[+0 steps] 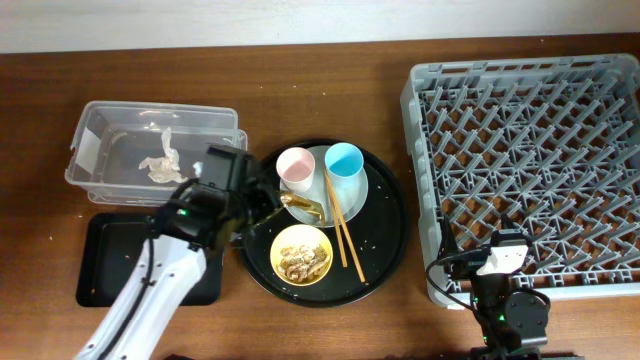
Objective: Sort waste into correct bins and load items into the dishwasher rack
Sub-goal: 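Reach the left gripper to the gold wrapper and grasp it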
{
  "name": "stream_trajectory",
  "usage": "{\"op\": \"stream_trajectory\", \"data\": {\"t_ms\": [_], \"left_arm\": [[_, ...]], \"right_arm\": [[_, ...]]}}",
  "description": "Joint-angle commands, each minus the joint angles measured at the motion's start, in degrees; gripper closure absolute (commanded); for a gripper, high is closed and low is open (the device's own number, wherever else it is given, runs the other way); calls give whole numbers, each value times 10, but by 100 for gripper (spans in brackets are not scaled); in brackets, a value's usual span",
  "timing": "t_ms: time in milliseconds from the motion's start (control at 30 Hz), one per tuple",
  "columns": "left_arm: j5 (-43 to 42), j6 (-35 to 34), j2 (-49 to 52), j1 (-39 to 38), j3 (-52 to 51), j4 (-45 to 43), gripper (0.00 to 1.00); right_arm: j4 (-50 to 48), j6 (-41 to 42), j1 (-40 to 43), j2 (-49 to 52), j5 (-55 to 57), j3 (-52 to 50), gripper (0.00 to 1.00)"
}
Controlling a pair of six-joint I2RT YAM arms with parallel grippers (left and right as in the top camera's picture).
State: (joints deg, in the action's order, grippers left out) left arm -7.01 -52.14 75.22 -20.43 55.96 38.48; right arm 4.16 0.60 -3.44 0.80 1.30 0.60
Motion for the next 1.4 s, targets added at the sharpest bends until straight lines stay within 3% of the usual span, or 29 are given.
{"op": "stream_trajectory", "data": {"t_ms": [0, 433, 1033, 1200, 1367], "left_arm": [[8, -27, 4, -33, -19, -36, 41], [21, -27, 139, -64, -19, -123, 42], [28, -27, 208, -83, -19, -191, 44], [50, -27, 209, -85, -19, -191, 62], [63, -27, 209, -85, -19, -184, 70]], "right_arm": [[4, -2, -3, -4, 7, -3, 2], [4, -2, -3, -4, 7, -3, 2], [4, -2, -3, -4, 7, -3, 2], [4, -2, -3, -4, 7, -3, 2], [4, -2, -3, -4, 7, -3, 2]]}}
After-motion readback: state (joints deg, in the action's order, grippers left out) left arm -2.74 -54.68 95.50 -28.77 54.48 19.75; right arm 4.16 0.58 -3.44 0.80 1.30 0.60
